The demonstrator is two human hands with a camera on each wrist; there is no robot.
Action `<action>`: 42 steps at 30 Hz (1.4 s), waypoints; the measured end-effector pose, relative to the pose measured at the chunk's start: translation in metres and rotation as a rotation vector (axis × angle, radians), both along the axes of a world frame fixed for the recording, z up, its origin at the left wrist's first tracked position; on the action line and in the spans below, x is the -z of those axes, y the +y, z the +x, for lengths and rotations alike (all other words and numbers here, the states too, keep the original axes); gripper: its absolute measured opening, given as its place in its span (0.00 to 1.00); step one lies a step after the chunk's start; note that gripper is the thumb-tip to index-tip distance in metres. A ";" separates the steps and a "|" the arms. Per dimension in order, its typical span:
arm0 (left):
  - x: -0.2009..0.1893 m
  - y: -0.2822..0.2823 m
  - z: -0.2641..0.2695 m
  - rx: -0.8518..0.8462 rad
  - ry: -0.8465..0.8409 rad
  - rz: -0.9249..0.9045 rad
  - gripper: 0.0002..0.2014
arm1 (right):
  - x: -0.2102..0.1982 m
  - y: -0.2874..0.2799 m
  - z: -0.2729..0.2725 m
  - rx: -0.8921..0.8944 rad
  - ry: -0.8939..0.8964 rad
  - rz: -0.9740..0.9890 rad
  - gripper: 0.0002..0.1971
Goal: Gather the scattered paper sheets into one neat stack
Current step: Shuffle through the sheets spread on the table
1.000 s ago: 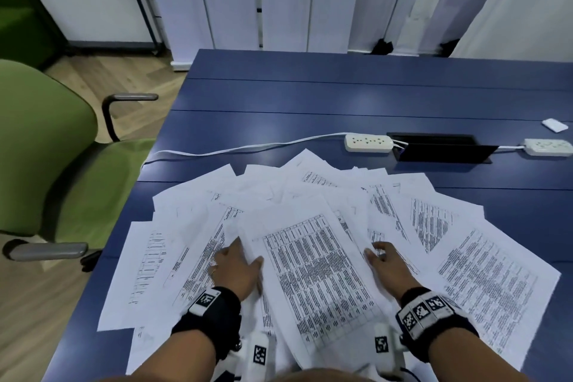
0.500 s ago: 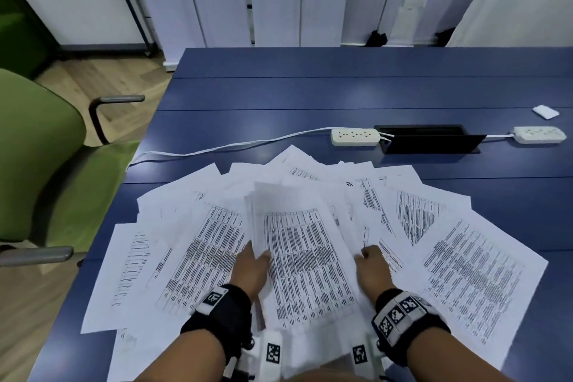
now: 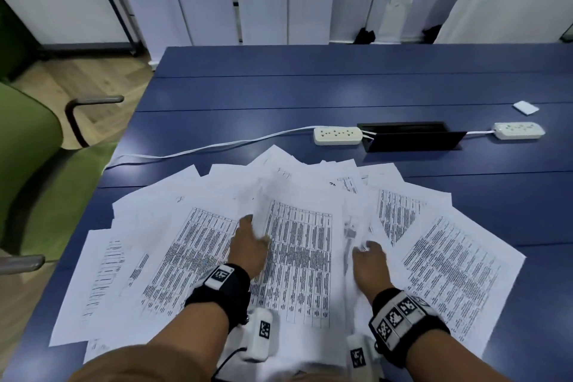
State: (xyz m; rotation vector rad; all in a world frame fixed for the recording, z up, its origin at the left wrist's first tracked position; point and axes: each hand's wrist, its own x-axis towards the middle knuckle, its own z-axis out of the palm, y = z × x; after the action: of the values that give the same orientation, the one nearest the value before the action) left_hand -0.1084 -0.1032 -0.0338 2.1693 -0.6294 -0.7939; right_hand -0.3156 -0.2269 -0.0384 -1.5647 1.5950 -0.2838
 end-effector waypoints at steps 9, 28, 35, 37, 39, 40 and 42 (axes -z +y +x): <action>-0.003 -0.019 -0.027 0.241 0.253 0.110 0.34 | 0.012 -0.011 -0.016 0.026 -0.308 0.377 0.37; 0.011 0.117 0.092 -0.051 -0.084 0.358 0.44 | 0.009 -0.024 -0.020 0.043 -0.305 0.159 0.21; 0.009 0.094 0.055 -0.092 0.007 0.231 0.11 | 0.010 0.013 0.000 -0.119 -0.168 0.150 0.27; 0.009 0.092 0.047 -0.203 0.069 0.146 0.08 | 0.022 0.018 -0.005 -0.029 -0.204 0.315 0.33; 0.010 0.090 0.039 -0.251 0.136 0.115 0.11 | 0.027 0.024 -0.008 0.003 -0.264 0.440 0.33; 0.012 0.089 0.033 -0.239 0.179 0.107 0.14 | 0.025 0.027 -0.007 -0.006 -0.280 0.485 0.34; 0.011 0.089 0.020 -0.177 0.287 0.086 0.24 | 0.024 0.038 -0.003 -0.029 -0.320 0.554 0.38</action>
State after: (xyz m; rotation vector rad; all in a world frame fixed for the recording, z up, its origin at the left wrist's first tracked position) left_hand -0.0886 -0.0143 -0.0451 2.0982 -0.2586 -1.0258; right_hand -0.3182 -0.1890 -0.0624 -1.0534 1.2597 -0.0595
